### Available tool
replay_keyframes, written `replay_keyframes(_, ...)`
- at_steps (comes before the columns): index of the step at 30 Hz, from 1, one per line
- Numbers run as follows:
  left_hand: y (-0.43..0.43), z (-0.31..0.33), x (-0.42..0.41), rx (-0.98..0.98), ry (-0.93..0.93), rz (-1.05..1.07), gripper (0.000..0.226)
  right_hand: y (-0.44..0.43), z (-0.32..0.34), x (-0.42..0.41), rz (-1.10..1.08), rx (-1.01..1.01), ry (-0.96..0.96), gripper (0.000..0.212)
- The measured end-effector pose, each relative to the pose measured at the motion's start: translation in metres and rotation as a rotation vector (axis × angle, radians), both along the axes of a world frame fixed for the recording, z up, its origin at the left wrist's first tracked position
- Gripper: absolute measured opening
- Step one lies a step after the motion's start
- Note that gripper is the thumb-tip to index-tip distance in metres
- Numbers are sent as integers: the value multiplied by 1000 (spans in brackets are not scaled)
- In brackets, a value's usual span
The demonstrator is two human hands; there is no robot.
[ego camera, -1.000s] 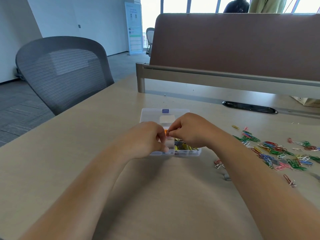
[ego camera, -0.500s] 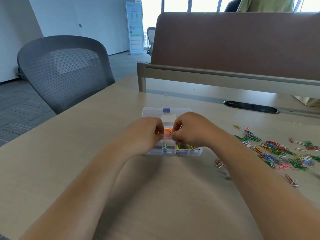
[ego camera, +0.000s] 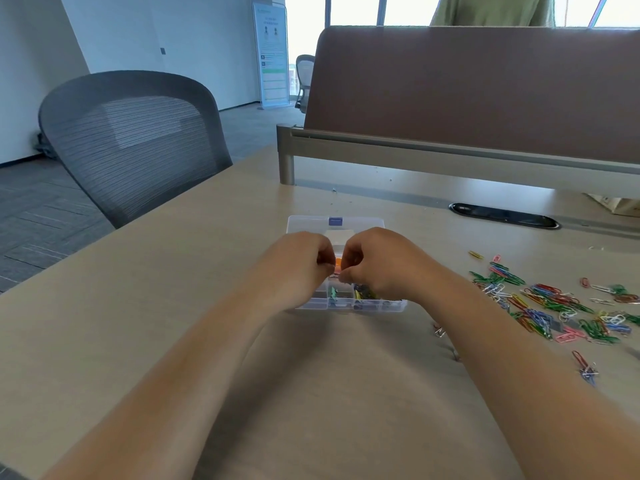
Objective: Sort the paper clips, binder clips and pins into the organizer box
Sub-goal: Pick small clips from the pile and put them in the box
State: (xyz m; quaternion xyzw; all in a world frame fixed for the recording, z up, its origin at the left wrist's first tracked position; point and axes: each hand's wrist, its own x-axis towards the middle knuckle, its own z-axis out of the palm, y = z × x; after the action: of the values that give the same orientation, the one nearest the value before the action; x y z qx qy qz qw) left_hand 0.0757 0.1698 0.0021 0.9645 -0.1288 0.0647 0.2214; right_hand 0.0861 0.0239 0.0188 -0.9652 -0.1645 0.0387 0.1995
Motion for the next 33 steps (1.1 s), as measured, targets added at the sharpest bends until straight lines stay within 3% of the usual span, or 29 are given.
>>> replay_keyframes(7,1,2,-2,21,37,3,16,0,-1,0,1,11,16,3)
replay_keyframes(14,-4,1,-3,37,91,2,15,-3,1,0,-10,-30,57,11)
replay_keyframes(33,-3,2,-6,51,91,-14,11,-1,-1,-4,0,-125,-13,7)
